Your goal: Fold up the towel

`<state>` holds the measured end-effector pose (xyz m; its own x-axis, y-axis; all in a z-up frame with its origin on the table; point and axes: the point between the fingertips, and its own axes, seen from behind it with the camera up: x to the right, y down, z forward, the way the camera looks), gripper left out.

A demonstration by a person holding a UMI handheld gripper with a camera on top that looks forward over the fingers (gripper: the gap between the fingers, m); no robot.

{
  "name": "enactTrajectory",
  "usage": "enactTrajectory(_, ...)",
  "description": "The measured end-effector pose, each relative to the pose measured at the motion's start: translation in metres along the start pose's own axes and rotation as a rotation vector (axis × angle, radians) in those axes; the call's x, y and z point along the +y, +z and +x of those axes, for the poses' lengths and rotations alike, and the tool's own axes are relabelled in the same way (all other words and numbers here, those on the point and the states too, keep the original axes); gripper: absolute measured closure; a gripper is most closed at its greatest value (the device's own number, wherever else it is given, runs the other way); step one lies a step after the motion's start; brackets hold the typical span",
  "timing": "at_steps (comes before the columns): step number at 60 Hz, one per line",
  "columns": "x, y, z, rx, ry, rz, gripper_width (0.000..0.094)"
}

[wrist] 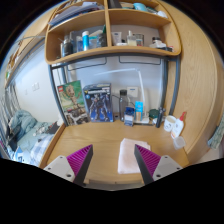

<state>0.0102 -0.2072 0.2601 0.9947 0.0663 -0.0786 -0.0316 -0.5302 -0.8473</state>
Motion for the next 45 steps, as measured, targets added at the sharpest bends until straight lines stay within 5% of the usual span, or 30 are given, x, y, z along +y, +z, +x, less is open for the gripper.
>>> enactTrajectory(45,0.072,-0.087,-0.076,-0.013,-0.053,-0.001,0.0087)
